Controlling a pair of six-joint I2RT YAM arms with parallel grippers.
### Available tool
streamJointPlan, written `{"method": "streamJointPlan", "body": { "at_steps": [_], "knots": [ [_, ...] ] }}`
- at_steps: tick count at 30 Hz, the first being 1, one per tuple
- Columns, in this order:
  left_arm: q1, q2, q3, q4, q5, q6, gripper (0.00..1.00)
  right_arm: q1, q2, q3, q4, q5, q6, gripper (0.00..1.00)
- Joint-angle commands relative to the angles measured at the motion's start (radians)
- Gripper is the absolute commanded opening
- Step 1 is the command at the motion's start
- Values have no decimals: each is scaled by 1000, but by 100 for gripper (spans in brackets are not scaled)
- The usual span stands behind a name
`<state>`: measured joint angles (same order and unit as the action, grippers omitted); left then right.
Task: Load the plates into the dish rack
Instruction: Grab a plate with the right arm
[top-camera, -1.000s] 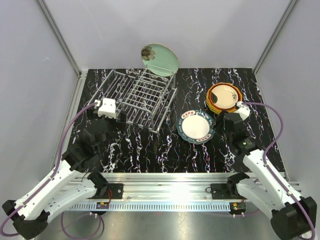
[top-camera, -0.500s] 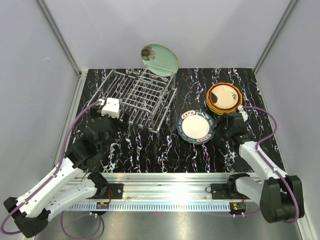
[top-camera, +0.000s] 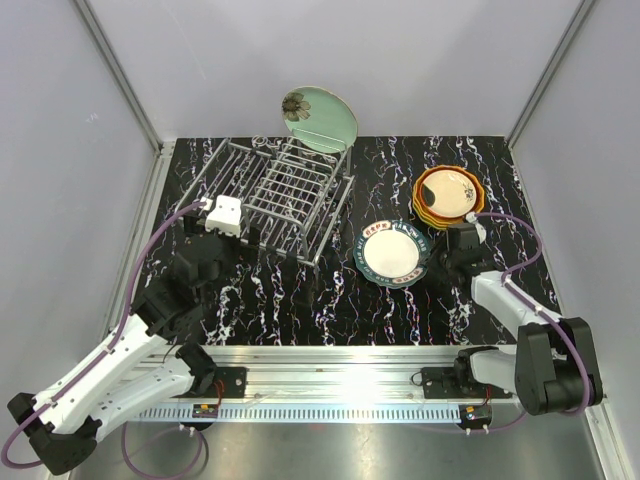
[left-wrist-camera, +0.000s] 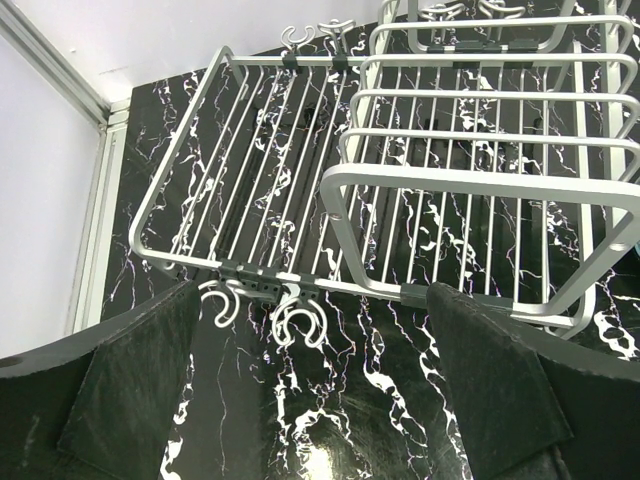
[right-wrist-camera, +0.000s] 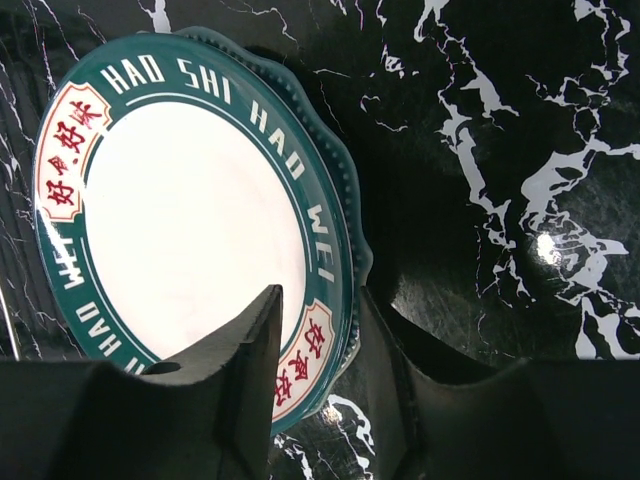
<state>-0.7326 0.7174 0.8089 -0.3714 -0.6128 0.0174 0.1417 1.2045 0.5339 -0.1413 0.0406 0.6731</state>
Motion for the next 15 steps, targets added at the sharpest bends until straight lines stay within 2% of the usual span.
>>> {"method": "streamJointPlan", "body": {
  "at_steps": [1, 8, 12, 15],
  "knots": [
    [2, 2, 36, 23, 18, -14, 99, -5, 17, 38, 46, 5, -13, 43],
    [4, 2, 38, 17, 21, -14, 99, -5, 33, 26, 49, 18, -20, 42],
    [4, 4, 38, 17, 24, -14, 99, -5, 36, 15, 62, 21, -18, 33],
    [4, 5, 38, 16, 25, -14, 99, -5, 41, 14, 63, 22, -18, 33]
  ]
}}
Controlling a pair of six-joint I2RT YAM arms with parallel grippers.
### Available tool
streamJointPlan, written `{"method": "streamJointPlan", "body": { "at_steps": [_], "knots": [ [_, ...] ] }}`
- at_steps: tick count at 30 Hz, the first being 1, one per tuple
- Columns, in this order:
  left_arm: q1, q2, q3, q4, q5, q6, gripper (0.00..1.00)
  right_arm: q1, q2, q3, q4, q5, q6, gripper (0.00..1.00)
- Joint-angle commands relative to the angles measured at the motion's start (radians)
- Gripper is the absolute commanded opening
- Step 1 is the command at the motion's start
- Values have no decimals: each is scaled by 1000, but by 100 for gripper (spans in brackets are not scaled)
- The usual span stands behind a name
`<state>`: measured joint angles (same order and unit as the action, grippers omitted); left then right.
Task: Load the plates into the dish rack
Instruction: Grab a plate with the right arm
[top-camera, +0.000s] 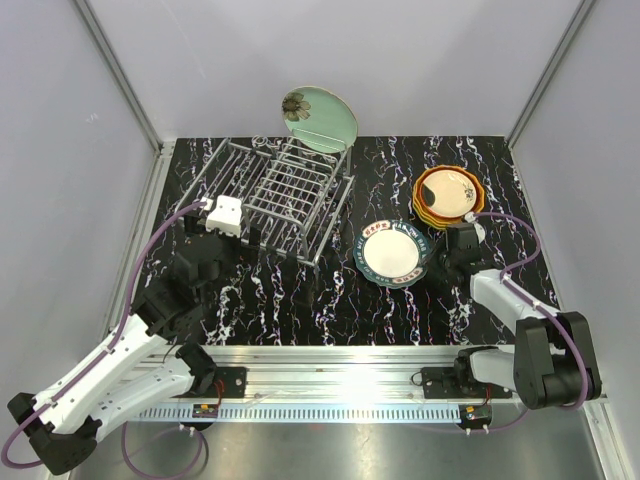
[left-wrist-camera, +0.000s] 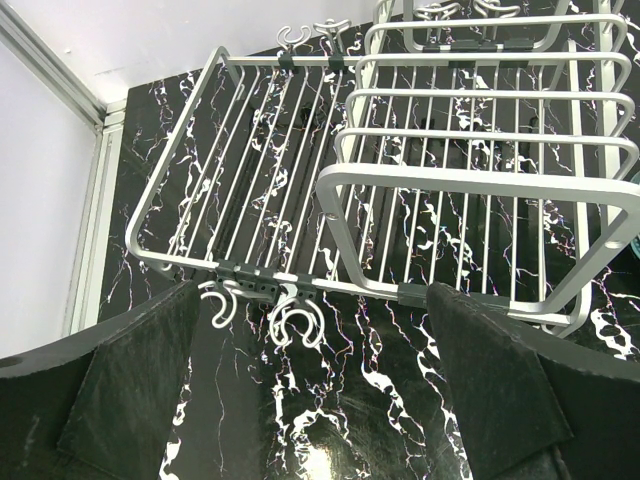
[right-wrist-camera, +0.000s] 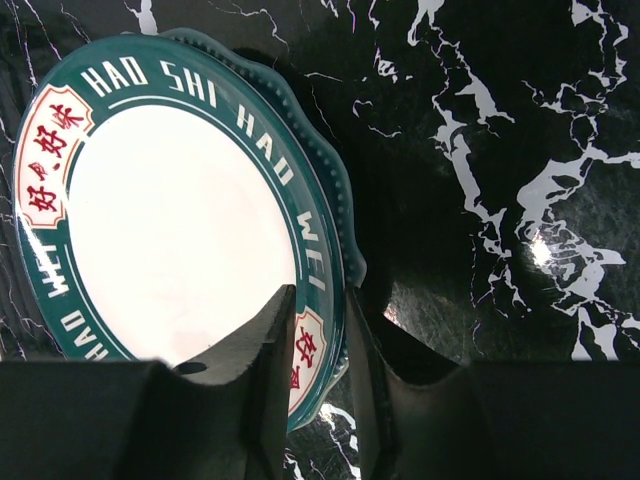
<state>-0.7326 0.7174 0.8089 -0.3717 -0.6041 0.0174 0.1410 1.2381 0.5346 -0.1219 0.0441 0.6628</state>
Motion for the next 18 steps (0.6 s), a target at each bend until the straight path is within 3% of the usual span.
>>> {"method": "streamJointPlan", "body": {
  "at_steps": [1, 7, 15, 18],
  "knots": [
    [4, 5, 38, 16, 17, -14, 99, -3, 12, 13, 45, 16, -11, 33],
    [4, 4, 38, 14, 17, -14, 99, -4, 24, 7, 56, 5, -11, 29],
    [4, 2, 39, 13, 21, -14, 99, -4, 26, 10, 73, -6, -14, 10],
    [4, 4, 39, 13, 24, -14, 99, -4, 38, 13, 83, -16, -17, 16]
  ]
}}
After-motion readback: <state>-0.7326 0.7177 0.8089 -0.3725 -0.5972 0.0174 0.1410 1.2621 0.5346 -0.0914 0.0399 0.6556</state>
